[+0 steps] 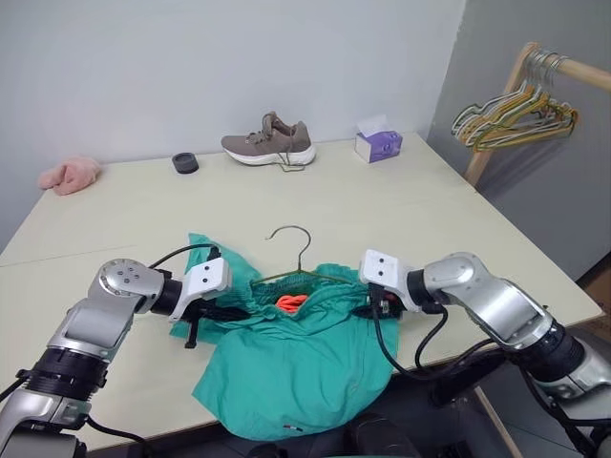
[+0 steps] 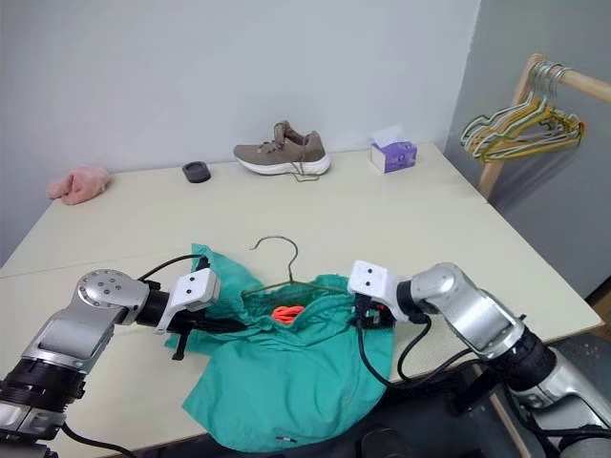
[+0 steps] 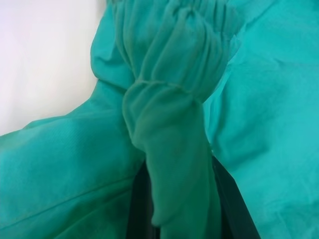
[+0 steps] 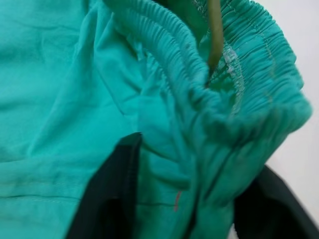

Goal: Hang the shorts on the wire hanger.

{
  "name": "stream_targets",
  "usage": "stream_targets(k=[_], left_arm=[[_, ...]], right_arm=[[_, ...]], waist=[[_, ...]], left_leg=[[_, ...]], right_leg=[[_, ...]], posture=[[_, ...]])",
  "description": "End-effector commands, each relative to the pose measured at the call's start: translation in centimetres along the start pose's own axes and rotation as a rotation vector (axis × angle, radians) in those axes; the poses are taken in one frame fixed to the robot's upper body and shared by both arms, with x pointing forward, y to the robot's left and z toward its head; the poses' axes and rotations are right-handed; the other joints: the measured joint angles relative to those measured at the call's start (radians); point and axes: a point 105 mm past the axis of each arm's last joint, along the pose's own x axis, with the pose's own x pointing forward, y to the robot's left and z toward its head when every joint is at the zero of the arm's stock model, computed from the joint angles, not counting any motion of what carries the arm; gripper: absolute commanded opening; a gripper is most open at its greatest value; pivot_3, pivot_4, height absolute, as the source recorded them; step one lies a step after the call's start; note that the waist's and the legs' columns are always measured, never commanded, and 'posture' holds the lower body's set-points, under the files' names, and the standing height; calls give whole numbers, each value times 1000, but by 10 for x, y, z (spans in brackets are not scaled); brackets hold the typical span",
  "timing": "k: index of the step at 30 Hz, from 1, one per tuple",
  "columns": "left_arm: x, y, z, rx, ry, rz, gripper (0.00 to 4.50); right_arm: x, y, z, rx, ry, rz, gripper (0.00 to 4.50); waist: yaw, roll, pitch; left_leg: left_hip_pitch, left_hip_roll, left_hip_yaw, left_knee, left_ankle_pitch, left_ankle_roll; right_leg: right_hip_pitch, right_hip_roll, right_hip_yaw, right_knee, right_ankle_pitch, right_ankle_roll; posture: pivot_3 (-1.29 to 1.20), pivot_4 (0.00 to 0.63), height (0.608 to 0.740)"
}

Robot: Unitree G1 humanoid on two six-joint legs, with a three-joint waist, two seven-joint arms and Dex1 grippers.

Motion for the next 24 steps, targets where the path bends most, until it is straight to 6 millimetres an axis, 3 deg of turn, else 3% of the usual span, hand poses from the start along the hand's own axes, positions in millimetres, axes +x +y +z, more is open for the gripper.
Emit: stream_targets(k=[1,4,8,10,14,19,24], left_arm=[[-6,-1,17,34,-50,7,0],[-6,-1,20,28,-67,18,0],[-6,0,23,15,-96,33,0],[-7,11,22,-5,-116,98,0],[-11,22,20,-32,-147,156,1158],[-32,53,24,-78,-250,369,2682],[-50,68,14,-129,-268,490,2682]], right_arm=[[1,-4,10,-65,-8,19,1049],[1,-4,10,-72,-11,30,25],[-2,-4,11,-72,-25,35,25],[-5,-5,11,-62,-30,32,25],[-14,-3,7,-13,-41,26,0],[-27,-4,-6,119,-51,-27,0],[-38,-5,-25,279,-51,-111,0]], waist=[[1,0,0],[3,0,0],[11,0,0],[14,0,0],[16,0,0],[20,0,0],[16,0,0]], left_leg=[[0,0,0,0,0,0],[0,0,-1,0,0,0],[0,0,0,0,0,0],[0,0,0,0,0,0],[0,0,-1,0,0,0],[0,0,-1,1,0,0],[0,0,-2,1,0,0]], right_leg=[[0,0,0,0,0,0],[0,0,-1,0,0,0],[0,0,0,0,0,0],[0,0,-1,0,0,0],[0,0,-1,0,0,0],[1,-1,-2,0,0,0],[1,-1,-3,1,0,0]], posture=[[-230,0,740],[-221,0,740],[-221,0,740],[-229,0,740],[-238,0,740],[-245,0,740],[-248,0,740]])
